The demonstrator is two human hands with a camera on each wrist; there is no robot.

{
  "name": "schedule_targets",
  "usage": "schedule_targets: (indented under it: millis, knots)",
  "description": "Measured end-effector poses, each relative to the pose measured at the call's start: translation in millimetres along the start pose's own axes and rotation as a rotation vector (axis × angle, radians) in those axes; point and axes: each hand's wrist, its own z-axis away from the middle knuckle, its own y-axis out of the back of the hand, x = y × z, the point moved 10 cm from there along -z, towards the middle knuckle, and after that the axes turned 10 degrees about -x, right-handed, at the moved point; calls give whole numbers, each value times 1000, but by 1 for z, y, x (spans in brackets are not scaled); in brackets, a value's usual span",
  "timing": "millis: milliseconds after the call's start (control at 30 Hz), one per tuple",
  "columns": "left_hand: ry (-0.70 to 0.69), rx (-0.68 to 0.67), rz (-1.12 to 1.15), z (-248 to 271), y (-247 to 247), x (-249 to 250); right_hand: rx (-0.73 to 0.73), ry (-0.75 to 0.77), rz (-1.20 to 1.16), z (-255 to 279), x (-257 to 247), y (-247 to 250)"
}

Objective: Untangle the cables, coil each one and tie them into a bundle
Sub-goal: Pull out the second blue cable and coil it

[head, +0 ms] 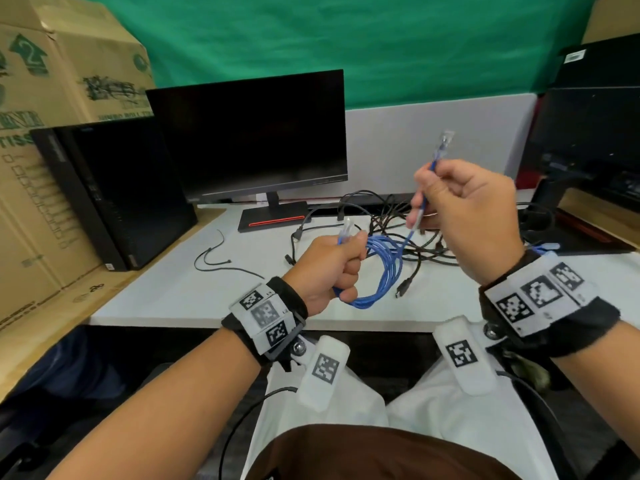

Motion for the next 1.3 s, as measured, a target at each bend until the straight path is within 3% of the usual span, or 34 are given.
schedule_targets:
  millis: [100, 200, 333, 433, 533, 600, 733, 800, 967, 1100, 1200, 1300]
  knots:
    - [-39, -174, -46, 5, -23, 13, 43, -123, 75, -5, 18, 15]
    - [-98, -260, -210, 11, -40, 23, -168, -330, 266, -3, 49, 7]
    - [-188, -116, -236, 10, -22, 40, -610, -487, 453, 16, 70, -19]
    - [-186, 2, -145, 9, -6, 37, -764, -431, 463, 24, 61, -35]
    - [-140, 10, -131, 5, -11, 24, -854, -416, 373, 32, 58, -48]
    - [-129, 26, -122, 3, -13, 22, -848, -467, 239, 39, 64, -53]
    - [-170, 128, -85, 3, -2, 31, -667, -610, -229, 46, 77, -62]
    - [-217, 200, -145, 7, 1, 36, -596, -659, -312, 47, 79, -64]
    - [-337, 373, -352, 18, 7, 46, -640, -674, -156, 49, 79, -74]
    - [-246, 419, -307, 16, 20, 42, -625, -422, 278, 40, 59, -68]
    - [-152, 343, -188, 11, 20, 32, -681, -393, 415, 47, 62, -74]
    - [-112, 235, -102, 7, 12, 25, -573, -376, 378, 39, 61, -66]
